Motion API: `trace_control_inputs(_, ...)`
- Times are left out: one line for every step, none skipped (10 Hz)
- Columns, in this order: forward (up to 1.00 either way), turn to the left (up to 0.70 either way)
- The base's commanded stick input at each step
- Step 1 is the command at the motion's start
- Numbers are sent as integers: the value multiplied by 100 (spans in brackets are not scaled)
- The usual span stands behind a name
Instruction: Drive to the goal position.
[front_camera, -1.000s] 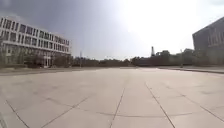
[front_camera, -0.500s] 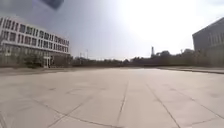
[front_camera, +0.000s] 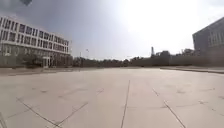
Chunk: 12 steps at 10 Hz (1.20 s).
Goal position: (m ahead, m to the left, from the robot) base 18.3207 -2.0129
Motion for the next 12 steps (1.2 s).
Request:
trace_control_inputs(52, 0)
trace_control_inputs(51, 0)
trace_control_inputs(51, 0)
trace_control_inputs(51, 0)
trace_control_inputs(51, 0)
trace_control_inputs(51, 0)
trace_control_inputs(51, 0)
trace_control_inputs(51, 0)
trace_control_inputs(51, 0)
trace_control_inputs(51, 0)
trace_control_inputs(51, 0)
trace_control_inputs(51, 0)
